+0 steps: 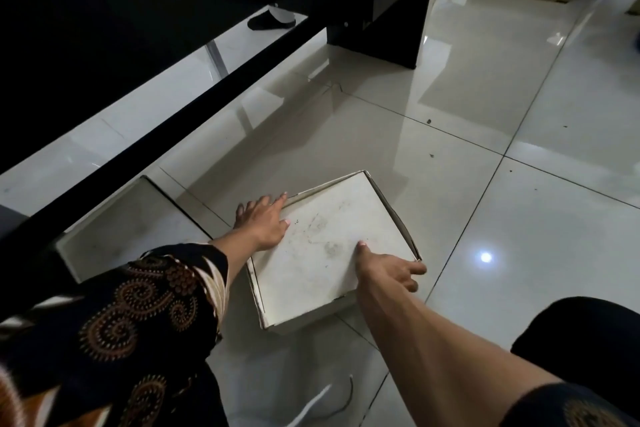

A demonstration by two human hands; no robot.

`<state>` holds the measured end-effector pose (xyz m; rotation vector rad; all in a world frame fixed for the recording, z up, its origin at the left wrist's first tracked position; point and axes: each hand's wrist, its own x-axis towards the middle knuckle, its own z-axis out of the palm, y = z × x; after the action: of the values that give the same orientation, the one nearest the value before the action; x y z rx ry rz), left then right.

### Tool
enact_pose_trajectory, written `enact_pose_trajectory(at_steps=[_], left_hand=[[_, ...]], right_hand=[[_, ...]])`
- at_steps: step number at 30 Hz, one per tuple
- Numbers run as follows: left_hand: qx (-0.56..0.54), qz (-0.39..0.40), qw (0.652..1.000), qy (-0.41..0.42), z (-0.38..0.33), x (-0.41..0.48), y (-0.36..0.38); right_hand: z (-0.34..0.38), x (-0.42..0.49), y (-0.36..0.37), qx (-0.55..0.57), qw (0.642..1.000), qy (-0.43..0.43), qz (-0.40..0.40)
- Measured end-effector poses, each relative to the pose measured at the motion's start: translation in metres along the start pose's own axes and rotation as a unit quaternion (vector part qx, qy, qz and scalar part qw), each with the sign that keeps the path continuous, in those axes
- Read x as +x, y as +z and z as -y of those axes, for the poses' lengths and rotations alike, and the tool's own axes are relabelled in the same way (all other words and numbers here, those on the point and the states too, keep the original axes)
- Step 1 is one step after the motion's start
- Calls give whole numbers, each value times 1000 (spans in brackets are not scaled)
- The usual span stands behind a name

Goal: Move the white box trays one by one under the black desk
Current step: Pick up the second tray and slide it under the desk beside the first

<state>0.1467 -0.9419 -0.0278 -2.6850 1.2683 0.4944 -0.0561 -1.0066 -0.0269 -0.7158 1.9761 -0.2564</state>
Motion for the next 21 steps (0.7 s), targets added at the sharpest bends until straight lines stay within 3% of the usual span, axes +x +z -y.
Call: enact_pose_trajectory(at_steps=[7,16,21], left_hand=[[21,-11,1000,7,1,2,12],[14,-35,999,24,13,-8,29],[82,-73,976,190,28,-22,45]], right_hand=[[3,17,10,26,997,-66,-14],[48,48,21,-72,972,-225,1],[48,50,35,-105,961,-257,-15]])
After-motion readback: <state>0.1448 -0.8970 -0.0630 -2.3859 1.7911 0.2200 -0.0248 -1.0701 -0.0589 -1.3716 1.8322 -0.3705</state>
